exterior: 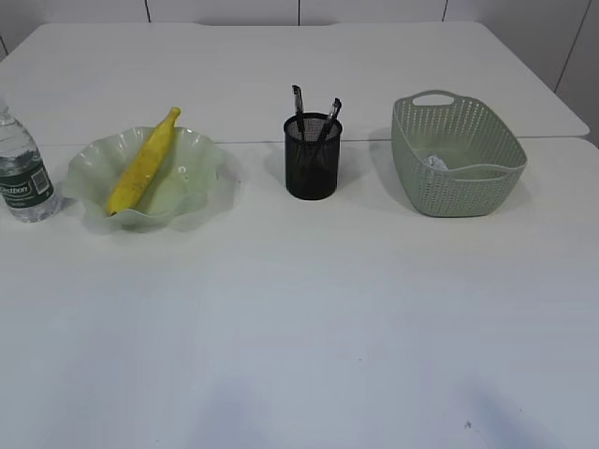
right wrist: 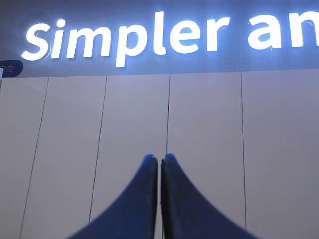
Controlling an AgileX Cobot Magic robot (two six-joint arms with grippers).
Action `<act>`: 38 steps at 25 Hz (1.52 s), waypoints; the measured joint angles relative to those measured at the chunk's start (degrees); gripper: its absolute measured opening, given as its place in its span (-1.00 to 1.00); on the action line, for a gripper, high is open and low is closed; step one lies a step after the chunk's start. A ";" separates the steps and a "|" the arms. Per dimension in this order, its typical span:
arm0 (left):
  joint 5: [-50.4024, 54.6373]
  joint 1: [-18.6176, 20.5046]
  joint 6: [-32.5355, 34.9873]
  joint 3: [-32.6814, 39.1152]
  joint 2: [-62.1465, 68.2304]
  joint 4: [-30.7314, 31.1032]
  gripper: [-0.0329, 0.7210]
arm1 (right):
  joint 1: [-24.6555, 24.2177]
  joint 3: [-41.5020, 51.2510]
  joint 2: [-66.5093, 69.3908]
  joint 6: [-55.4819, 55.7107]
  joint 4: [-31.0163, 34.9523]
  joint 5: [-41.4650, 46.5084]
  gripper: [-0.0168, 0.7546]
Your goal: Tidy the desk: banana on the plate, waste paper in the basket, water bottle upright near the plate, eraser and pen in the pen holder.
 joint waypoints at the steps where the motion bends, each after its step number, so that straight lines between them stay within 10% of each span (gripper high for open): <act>1: 0.11 0.00 0.00 0.00 -1.78 -0.12 -0.98 | 0.00 0.00 -0.09 0.00 -0.49 0.00 -0.92; 10: 0.11 0.00 -1.99 5.97 -21.83 -0.79 -0.98 | 0.00 0.00 -0.13 0.00 -1.58 0.00 -0.89; 24: -4.68 0.00 -1.06 43.93 -22.68 -5.16 -0.98 | 0.00 -0.13 -0.97 -1.37 1.06 -2.04 -0.87; 31: -8.53 0.00 -0.03 52.18 -22.68 -4.90 -0.98 | 0.00 -0.13 -1.23 -30.82 32.08 4.38 -0.85; 38: -8.75 0.00 0.09 52.18 -22.68 -4.80 -0.98 | 0.00 -0.85 -3.23 -67.01 66.86 34.06 -0.85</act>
